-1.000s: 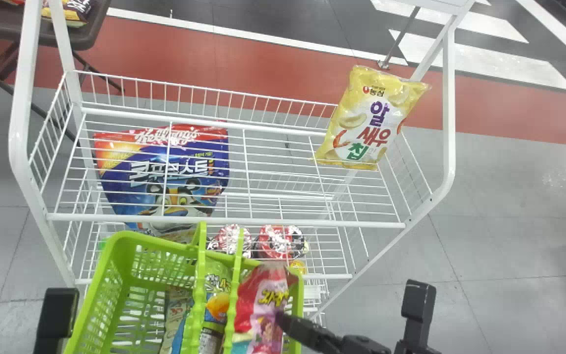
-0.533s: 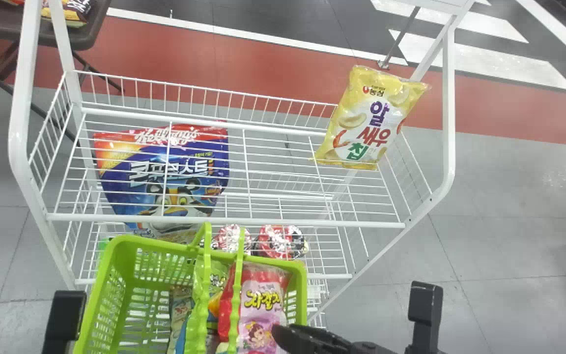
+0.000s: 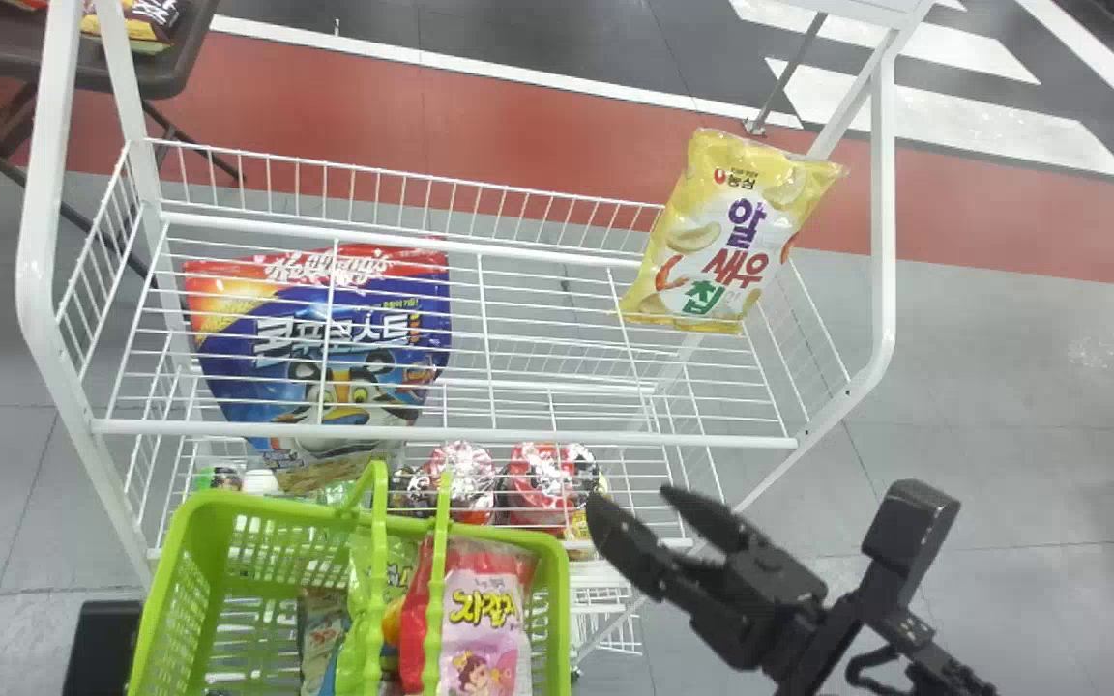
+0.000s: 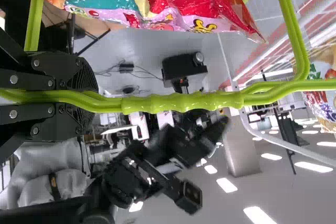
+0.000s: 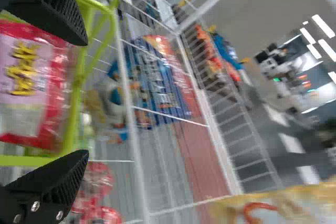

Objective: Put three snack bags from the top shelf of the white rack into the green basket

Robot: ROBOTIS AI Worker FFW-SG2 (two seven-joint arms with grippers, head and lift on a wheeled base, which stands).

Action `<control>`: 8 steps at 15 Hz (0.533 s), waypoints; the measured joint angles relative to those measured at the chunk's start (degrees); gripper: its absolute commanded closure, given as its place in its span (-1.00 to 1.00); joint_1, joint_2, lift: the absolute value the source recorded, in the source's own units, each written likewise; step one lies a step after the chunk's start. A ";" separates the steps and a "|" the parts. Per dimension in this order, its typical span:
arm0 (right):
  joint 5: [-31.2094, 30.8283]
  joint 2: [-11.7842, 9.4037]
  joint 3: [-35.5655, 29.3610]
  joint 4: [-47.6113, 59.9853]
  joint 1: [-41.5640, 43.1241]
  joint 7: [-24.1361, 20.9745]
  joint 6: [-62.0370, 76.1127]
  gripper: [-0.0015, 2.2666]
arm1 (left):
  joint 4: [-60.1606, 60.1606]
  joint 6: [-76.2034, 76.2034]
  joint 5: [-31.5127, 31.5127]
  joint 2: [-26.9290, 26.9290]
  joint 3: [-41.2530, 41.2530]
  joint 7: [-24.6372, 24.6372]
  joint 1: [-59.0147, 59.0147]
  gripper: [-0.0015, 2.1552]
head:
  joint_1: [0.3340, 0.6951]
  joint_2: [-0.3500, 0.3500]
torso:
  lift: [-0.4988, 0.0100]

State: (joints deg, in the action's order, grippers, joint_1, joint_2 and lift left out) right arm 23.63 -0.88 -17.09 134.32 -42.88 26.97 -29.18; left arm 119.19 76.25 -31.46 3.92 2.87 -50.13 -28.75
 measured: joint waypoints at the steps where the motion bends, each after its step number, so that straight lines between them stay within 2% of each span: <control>1: -2.74 0.00 1.68 -1.53 0.12 -2.33 8.84 -0.95 | -0.01 0.00 -0.02 0.02 -0.23 0.01 -0.42 0.99 | 1.00 -1.00 | 0.96; 4: -10.78 -0.40 6.95 -9.29 0.54 -9.87 37.16 -0.95 | -0.03 0.03 -0.36 0.04 -0.88 0.41 -1.27 0.99 | 1.00 -1.00 | 0.96; 6: -14.14 -1.18 9.77 -12.72 0.73 -16.40 42.77 -0.95 | -0.27 0.27 -0.55 0.04 -1.07 0.89 -1.44 0.99 | 1.00 -1.00 | 0.96; 8: -15.18 -1.81 12.13 -14.57 0.71 -20.10 42.19 -0.95 | -0.75 0.23 -0.61 0.04 -1.11 1.10 -1.49 0.99 | 1.00 -1.00 | 0.96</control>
State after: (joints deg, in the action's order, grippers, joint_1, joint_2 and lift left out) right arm 8.45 -2.69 -4.96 119.75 -42.17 6.88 13.01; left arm 118.44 76.48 -32.07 3.96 1.76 -49.03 -30.24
